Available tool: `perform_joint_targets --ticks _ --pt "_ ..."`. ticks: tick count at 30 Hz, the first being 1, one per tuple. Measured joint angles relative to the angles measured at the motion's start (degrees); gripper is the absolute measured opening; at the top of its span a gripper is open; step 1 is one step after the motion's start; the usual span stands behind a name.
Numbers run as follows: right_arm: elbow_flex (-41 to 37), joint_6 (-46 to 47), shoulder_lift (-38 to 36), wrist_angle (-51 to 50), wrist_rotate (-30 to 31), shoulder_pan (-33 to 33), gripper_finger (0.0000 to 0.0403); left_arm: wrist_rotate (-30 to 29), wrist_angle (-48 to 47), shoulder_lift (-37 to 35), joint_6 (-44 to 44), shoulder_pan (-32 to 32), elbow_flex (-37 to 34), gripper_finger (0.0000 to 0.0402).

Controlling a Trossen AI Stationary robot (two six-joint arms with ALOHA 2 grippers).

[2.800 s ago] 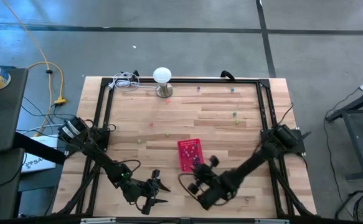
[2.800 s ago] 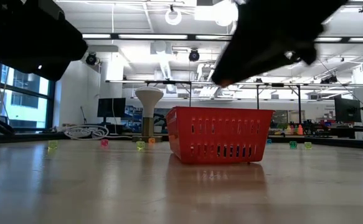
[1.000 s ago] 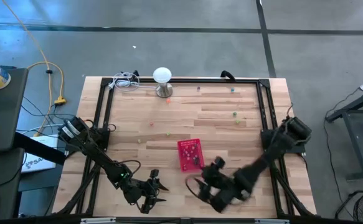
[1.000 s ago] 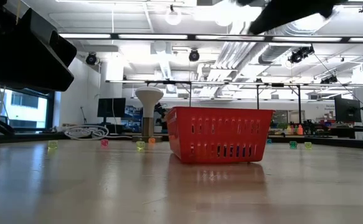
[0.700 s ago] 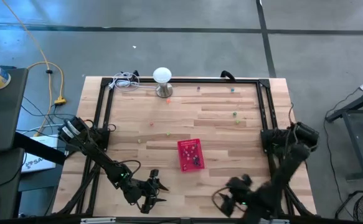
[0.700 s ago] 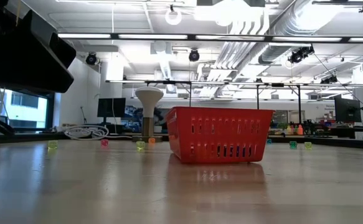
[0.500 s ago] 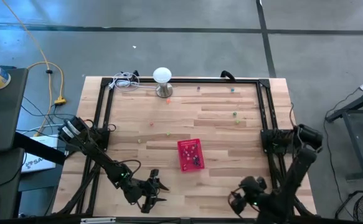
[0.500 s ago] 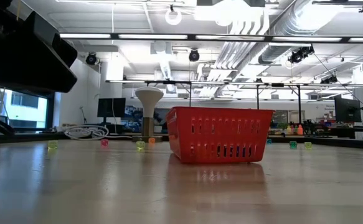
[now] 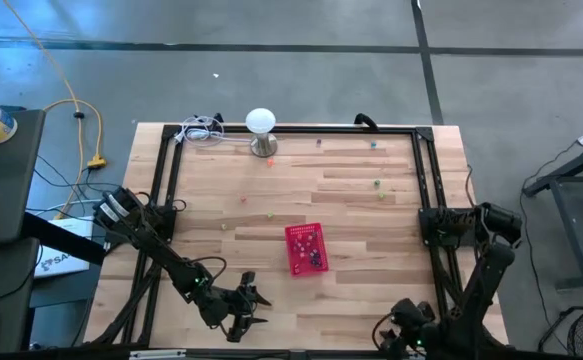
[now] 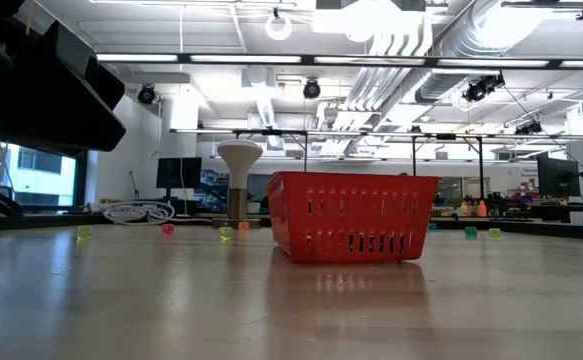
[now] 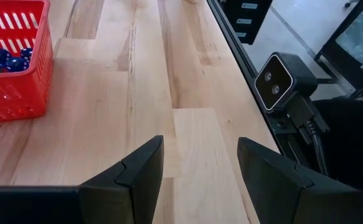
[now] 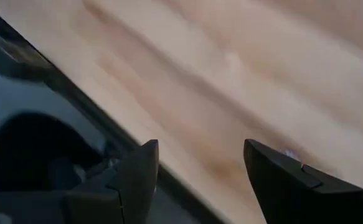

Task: Pick & Place Dice
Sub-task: Put the purple die into the red basket

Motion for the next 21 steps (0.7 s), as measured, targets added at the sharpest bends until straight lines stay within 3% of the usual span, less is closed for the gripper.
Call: perform_joint_targets --ticks 8,21 --pt "-2.0 9.9 0.2 -0.8 -14.5 -0.5 0.0227 -0.2 -0.2 0.0 -0.2 0.0 0.0 0.0196" --pt "-11.2 12.8 0.3 6.9 -18.1 -2.1 0.0227 -0.1 -0.2 0.0 -0.4 0.0 0.0 0.0196"
